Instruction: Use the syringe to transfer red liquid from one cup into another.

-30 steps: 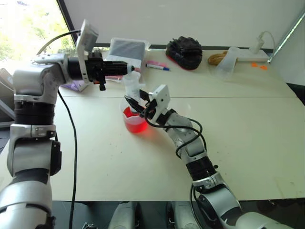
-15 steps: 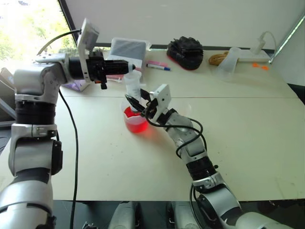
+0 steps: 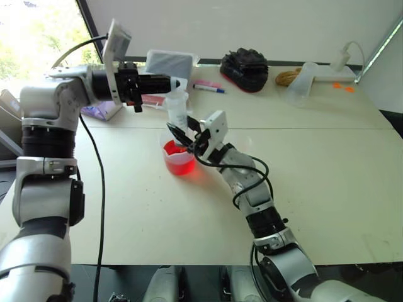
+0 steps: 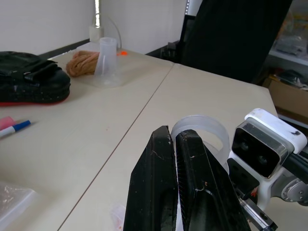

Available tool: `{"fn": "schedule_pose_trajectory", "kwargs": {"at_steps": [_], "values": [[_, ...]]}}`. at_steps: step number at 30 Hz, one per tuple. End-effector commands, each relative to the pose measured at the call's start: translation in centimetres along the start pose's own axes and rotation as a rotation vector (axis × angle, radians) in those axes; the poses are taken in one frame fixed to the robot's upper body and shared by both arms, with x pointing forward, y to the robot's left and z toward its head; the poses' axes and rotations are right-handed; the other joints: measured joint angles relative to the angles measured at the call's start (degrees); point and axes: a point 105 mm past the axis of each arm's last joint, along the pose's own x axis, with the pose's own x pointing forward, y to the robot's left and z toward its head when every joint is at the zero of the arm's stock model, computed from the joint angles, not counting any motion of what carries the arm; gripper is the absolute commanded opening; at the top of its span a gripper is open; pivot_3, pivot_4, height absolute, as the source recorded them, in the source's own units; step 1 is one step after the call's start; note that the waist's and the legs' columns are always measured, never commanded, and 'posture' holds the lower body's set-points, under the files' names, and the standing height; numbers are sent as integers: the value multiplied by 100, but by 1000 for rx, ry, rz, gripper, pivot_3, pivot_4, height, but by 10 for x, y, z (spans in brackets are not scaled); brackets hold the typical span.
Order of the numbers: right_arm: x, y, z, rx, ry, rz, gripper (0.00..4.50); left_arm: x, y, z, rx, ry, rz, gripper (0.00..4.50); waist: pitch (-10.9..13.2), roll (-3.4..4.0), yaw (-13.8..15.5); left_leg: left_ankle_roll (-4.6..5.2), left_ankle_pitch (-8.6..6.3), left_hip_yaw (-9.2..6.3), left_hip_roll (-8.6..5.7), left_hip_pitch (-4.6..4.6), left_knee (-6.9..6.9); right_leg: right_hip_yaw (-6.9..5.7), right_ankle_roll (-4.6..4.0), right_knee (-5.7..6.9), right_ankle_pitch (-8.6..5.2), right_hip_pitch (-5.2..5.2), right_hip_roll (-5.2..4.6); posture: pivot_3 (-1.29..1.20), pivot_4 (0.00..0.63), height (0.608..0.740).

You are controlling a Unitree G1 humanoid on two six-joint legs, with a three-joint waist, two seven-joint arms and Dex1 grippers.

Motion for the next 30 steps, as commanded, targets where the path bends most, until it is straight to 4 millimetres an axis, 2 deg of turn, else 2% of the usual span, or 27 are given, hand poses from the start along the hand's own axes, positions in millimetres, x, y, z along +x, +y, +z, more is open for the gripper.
{"fn": "schedule_pose_trajectory", "kwargs": {"at_steps": [1, 30], "values": [[1, 20, -13, 26, 38, 70, 1383, -6, -8, 48, 155, -106, 2, 30, 0, 0, 1, 0, 0, 0, 0, 0, 0, 0, 0, 0, 0, 0, 0, 0, 150, 740], [-1, 23, -17, 35, 53, 74, 1383, -4, -10, 54, 166, -126, 4, 30, 0, 0, 1, 0, 0, 0, 0, 0, 0, 0, 0, 0, 0, 0, 0, 0, 150, 740]]}}
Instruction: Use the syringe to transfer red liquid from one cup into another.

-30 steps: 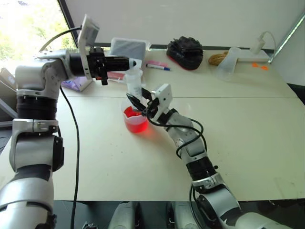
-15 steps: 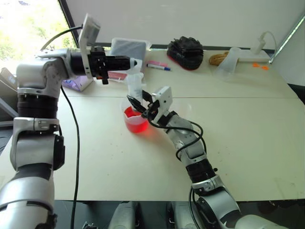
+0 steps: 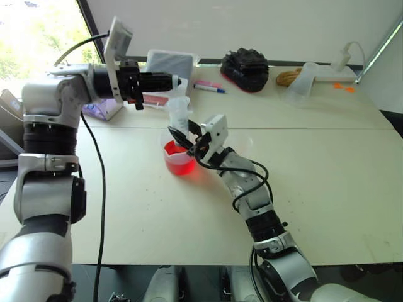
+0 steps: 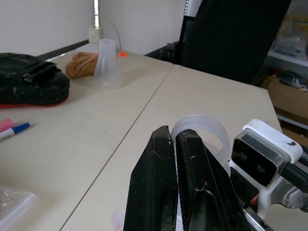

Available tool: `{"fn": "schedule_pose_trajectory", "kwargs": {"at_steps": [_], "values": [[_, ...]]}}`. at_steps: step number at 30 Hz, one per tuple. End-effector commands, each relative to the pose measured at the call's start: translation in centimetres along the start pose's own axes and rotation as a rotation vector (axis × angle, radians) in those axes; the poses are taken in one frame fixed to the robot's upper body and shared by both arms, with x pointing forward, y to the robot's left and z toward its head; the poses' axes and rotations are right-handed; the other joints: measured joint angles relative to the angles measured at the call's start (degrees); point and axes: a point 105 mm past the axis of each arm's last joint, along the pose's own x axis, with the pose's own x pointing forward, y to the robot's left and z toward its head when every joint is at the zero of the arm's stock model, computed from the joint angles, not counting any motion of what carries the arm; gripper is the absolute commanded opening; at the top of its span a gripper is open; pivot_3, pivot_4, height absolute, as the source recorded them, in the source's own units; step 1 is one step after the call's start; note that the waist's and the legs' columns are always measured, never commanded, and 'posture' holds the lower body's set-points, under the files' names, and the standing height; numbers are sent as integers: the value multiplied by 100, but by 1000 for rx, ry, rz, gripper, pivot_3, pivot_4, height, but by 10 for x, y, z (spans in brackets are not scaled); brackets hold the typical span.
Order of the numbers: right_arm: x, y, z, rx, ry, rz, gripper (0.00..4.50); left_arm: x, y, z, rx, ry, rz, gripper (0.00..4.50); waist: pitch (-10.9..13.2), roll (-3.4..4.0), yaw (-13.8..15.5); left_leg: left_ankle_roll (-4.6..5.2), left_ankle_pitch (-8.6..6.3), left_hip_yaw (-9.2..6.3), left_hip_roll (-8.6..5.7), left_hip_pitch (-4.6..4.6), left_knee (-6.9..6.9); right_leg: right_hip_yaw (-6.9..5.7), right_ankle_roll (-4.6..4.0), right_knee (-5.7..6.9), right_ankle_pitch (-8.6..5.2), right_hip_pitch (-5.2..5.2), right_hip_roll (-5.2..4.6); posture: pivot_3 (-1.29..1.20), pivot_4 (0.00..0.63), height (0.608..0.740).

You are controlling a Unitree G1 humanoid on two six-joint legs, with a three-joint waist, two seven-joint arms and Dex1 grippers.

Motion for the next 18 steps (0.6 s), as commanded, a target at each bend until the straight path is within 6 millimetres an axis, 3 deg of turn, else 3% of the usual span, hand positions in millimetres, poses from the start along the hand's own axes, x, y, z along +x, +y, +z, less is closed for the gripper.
{"fn": "schedule_pose_trajectory", "kwargs": {"at_steps": [1, 9, 17, 18], "values": [[3, 21, -11, 9, 39, 84, 1383, -6, -12, 50, 164, -117, 4, 30, 0, 0, 0, 0, 0, 0, 0, 0, 0, 0, 0, 0, 0, 0, 0, 0, 150, 740], [3, 18, -8, 0, 35, 83, 1383, -9, -14, 38, 149, -75, -17, 30, 0, 0, -1, 0, 0, 0, 0, 0, 0, 0, 0, 0, 0, 0, 0, 0, 150, 740], [3, 16, -7, -8, 32, 87, 1383, -11, -14, 38, 159, -77, -13, 2715, 0, 0, -1, 0, 0, 0, 0, 0, 0, 0, 0, 0, 0, 0, 0, 0, 150, 740], [3, 16, -6, -9, 31, 88, 1383, -12, -14, 38, 161, -80, -10, 2715, 0, 0, 0, 0, 0, 0, 0, 0, 0, 0, 0, 0, 0, 0, 0, 0, 150, 740]]}}
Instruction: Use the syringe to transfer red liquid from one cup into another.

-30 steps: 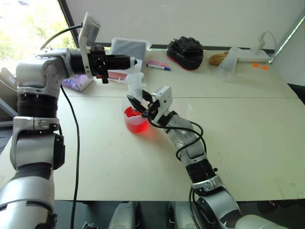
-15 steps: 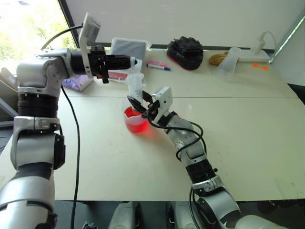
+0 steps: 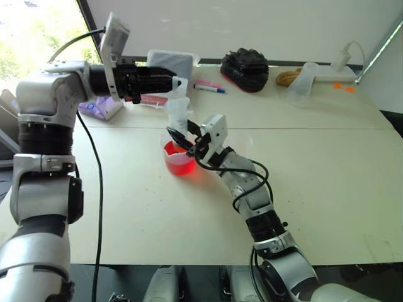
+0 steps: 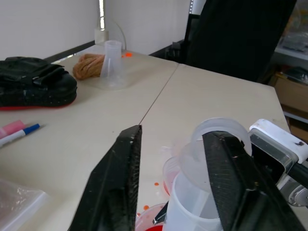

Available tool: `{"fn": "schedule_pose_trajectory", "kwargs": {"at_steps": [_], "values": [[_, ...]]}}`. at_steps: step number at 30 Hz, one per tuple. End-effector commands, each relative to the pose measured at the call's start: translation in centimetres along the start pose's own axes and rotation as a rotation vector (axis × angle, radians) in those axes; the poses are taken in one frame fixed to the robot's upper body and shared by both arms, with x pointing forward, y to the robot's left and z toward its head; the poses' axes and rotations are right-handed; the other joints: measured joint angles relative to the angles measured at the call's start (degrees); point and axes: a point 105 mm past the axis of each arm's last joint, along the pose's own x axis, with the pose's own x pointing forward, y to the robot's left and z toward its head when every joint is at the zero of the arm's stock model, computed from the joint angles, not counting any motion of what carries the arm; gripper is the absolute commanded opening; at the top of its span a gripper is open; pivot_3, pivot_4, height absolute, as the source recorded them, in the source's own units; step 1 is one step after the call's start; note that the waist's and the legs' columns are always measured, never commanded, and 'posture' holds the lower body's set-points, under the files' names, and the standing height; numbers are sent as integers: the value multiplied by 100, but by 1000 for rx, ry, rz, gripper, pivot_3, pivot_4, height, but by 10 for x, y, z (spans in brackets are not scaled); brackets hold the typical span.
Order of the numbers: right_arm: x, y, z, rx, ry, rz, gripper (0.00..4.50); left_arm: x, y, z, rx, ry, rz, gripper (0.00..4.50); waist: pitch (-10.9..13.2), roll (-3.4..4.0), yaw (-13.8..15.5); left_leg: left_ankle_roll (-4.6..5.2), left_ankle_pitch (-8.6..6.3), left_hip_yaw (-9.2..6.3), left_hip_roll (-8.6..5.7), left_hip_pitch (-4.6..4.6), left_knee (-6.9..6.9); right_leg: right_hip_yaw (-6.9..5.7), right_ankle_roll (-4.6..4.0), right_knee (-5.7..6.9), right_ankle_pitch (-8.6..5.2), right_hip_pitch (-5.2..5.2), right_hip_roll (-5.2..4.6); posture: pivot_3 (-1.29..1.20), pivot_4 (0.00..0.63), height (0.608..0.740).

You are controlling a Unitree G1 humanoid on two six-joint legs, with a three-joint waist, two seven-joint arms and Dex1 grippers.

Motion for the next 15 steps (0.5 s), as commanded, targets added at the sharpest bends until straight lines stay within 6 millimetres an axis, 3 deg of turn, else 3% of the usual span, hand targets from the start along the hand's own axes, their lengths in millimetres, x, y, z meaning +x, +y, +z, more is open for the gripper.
{"fn": "schedule_pose_trajectory", "kwargs": {"at_steps": [1, 15], "values": [[3, 13, -9, 1, 40, 57, 1383, -7, -12, 34, 128, -93, -25, 2715, 0, 0, 2, 0, 0, 0, 0, 0, 0, 0, 0, 0, 0, 0, 0, 0, 150, 740], [5, -3, 3, -23, 13, 25, 1383, -33, -7, 20, 117, -46, 46, 2715, 0, 0, -6, -1, 1, -1, 2, 0, 0, 0, 0, 1, 0, -1, 1, 0, 150, 740]]}}
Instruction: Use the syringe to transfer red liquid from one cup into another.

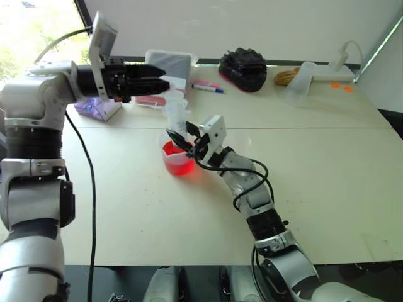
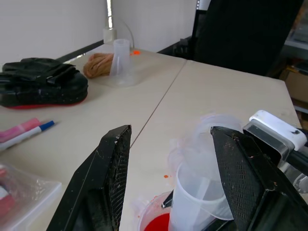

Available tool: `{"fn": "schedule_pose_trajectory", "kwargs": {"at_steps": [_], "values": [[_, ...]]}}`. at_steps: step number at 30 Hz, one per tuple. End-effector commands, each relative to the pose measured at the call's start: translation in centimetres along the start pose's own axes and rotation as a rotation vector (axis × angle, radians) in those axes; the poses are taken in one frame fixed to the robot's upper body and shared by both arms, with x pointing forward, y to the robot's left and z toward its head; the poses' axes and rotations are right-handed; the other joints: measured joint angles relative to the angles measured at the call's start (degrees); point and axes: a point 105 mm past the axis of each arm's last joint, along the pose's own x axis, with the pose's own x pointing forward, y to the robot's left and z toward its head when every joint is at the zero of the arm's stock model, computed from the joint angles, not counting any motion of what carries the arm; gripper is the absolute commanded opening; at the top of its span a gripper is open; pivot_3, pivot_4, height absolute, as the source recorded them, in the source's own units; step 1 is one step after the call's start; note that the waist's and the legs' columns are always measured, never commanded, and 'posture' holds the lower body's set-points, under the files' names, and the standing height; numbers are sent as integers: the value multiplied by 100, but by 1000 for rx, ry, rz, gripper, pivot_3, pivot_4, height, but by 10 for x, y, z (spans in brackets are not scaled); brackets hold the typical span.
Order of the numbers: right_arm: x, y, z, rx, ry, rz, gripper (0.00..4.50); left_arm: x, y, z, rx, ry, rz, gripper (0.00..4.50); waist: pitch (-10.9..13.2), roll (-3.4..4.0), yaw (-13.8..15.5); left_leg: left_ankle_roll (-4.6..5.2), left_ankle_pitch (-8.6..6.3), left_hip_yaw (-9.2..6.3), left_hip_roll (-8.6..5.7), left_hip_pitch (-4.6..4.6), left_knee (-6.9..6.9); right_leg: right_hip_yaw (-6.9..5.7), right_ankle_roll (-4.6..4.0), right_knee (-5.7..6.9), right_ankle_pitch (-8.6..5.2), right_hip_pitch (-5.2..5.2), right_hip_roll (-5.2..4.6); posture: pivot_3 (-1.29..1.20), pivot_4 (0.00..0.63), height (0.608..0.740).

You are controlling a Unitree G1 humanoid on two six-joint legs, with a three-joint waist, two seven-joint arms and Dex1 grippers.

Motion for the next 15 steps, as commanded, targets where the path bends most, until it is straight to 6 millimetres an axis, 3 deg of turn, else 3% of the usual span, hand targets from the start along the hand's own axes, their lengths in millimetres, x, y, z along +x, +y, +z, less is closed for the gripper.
{"fn": "schedule_pose_trajectory", "kwargs": {"at_steps": [1, 9, 15], "values": [[6, 1, 13, -24, -35, 23, 1383, -13, -6, 19, 71, -51, 10, 2715, 0, 0, 2, 0, 0, 1, 0, 0, 0, 0, 0, 0, 0, 0, -1, 0, 150, 740], [4, -5, 24, -41, -58, 10, 1383, -34, -8, 10, 51, -33, 78, 2715, 0, 0, 4, 0, 0, 1, -1, 0, 0, 2, 0, 0, 0, 0, -3, 0, 150, 740], [2, -15, 44, -63, -106, -24, 1383, -41, -9, 11, 43, -51, 111, 2715, 0, 0, 21, 0, 0, 0, -1, 0, 0, 2, 0, 0, 0, 0, -5, 0, 150, 740]]}}
